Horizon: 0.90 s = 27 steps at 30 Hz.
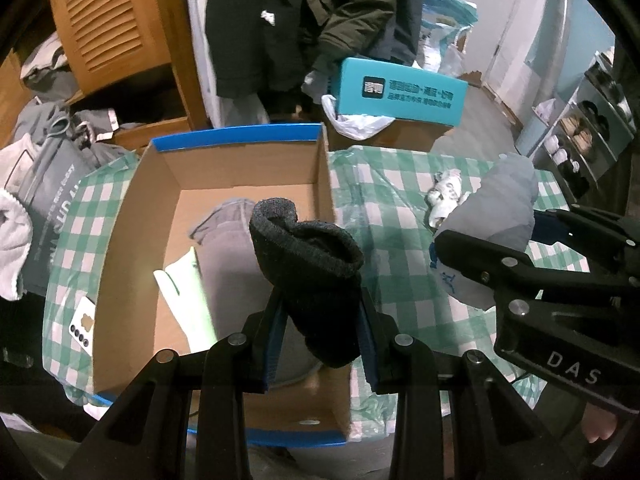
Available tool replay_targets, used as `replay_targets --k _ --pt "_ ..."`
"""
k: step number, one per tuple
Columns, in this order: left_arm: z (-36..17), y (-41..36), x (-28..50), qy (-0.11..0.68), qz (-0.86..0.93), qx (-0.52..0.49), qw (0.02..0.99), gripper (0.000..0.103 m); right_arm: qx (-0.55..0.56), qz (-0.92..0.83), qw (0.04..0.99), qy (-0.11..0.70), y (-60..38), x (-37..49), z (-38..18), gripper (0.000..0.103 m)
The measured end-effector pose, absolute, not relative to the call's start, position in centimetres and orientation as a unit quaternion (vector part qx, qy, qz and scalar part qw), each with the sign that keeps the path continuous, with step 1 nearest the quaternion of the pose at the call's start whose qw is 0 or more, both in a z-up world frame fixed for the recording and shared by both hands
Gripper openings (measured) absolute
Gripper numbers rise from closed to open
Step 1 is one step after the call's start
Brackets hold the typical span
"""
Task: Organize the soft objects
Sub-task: 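Lift the blue cloth and black sock and carry both toward the cardboard box, then lower the cloth and sock into the box and open both tools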
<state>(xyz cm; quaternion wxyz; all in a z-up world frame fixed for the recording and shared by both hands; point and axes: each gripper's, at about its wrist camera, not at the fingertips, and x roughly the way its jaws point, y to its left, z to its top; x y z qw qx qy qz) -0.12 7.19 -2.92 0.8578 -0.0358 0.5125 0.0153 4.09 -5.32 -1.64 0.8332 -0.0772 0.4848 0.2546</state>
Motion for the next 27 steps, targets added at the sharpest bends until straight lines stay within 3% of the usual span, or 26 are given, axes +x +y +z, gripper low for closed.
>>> replay_targets --k 27 --pt "-4.5 14.6 -0.4 0.528 0.077 -0.073 0.843 0.034 -0.096 0.290 0.813 0.496 2.6 5.0 -2.4 0.052"
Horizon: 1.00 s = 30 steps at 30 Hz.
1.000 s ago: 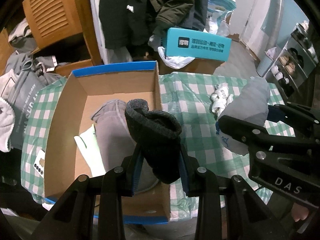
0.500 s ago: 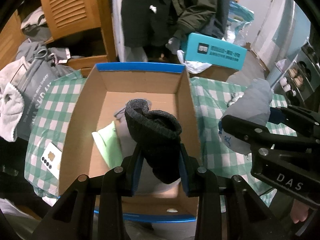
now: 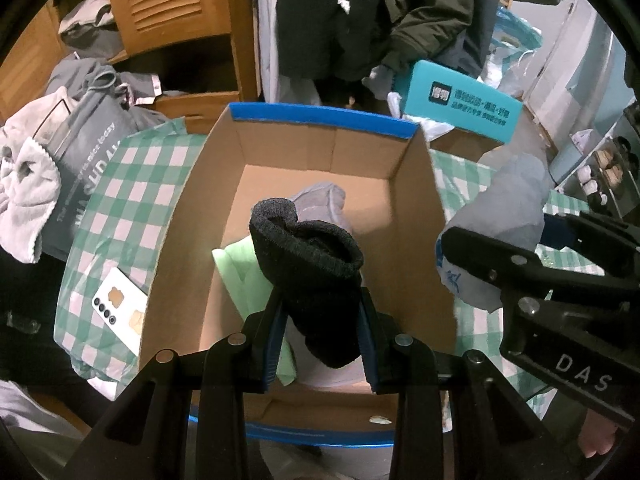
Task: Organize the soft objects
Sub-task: 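Lower the cloth and sock into the box and open both tools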
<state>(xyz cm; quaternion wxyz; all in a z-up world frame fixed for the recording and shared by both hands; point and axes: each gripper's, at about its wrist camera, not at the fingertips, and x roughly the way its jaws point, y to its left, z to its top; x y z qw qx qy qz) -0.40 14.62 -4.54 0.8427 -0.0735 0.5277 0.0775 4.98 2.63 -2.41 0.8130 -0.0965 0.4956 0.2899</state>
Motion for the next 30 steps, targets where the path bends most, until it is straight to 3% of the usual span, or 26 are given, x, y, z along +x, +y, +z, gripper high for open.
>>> replay_targets --k 15,19,30 --pt "-5.4 16.6 -0.5 0.533 0.108 -0.085 0.835 0.036 -0.085 0.304 0.790 0.526 4.4 5.9 -4.8 0.054" --pt "-5.5 16.8 -0.5 0.530 0.113 -0.086 0.836 0.047 -0.077 0.295 0.792 0.528 3.8 6.1 -4.8 0.065" --pt "-5.5 16.3 -0.2 0.535 0.112 -0.086 0.833 0.051 -0.068 0.275 0.809 0.516 1.2 6.0 -3.7 0.072"
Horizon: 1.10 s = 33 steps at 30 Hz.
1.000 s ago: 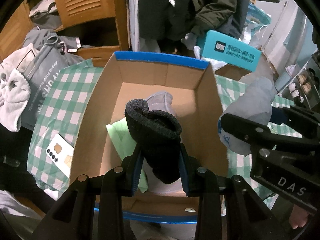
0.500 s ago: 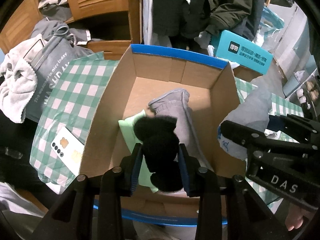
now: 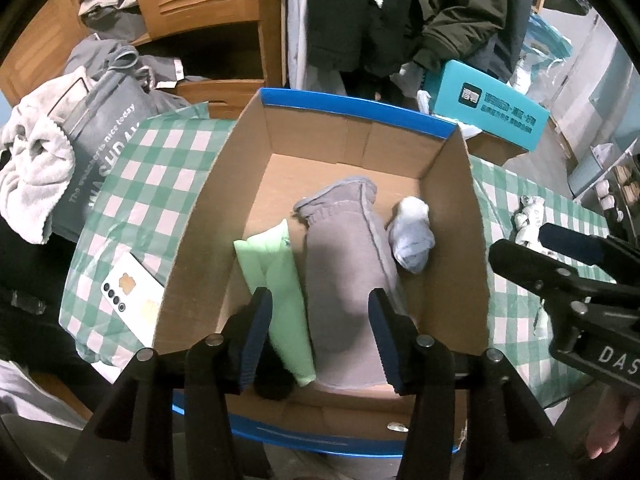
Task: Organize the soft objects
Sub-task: 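Lower the cloth and sock into the box and open both tools, then move both tools back over the remaining items on the table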
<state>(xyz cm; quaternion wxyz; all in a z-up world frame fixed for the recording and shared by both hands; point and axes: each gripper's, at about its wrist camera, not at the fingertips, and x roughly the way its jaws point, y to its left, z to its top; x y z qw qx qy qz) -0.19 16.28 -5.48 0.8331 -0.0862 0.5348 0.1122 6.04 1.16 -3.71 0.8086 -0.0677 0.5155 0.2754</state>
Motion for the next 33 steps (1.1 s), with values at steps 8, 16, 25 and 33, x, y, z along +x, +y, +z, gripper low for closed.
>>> replay_targets --k 8,16,25,33 --pt "-5.2 13.9 0.4 0.536 0.094 -0.070 0.836 0.053 -0.070 0.256 0.817 0.512 -1.4 5.9 -3.5 0.072" --pt "-4.9 11.7 0.8 0.536 0.078 -0.056 0.839 0.053 -0.063 0.234 0.822 0.515 -4.6 5.9 -3.8 0.072" --pt "-4.7 9.2 1.3 0.535 0.058 -0.048 0.842 0.060 -0.050 0.210 0.826 0.520 -8.2 6.3 -4.3 0.072" --pt "-4.7 6.7 1.8 0.537 0.039 -0.034 0.842 0.061 -0.037 0.186 0.828 0.528 -11.8 6.6 -5.3 0.072"
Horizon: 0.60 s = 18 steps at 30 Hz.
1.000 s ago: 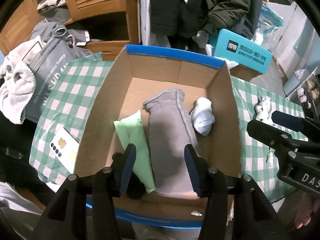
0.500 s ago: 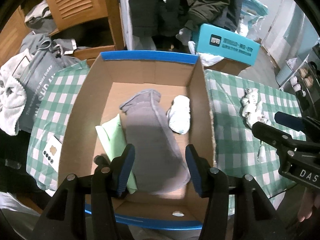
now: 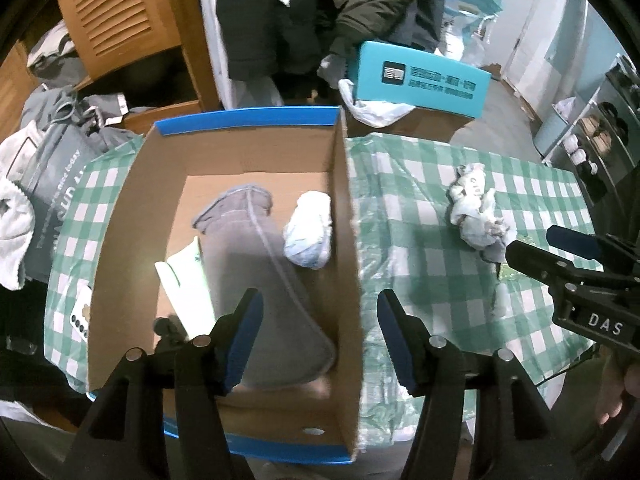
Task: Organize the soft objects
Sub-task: 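Move both tools back over the remaining items on the table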
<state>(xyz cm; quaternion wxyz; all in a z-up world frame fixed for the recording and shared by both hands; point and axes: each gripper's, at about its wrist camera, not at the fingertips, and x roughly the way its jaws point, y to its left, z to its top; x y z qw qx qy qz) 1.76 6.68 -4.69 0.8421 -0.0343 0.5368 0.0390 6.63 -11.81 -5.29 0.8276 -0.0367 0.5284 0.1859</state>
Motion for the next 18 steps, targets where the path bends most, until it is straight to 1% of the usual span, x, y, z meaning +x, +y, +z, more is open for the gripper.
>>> replay_targets --k 11,18 --pt "-5.7 2.0 2.8 0.548 0.010 0.005 0.836 0.062 -0.017 0.146 0.823 0.548 -16.9 7.0 -7.5 0.072" --pt "-7.1 -0.8 3.4 0.561 -0.010 0.025 0.827 0.062 0.000 0.121 0.811 0.572 -19.6 7.3 -10.2 0.072"
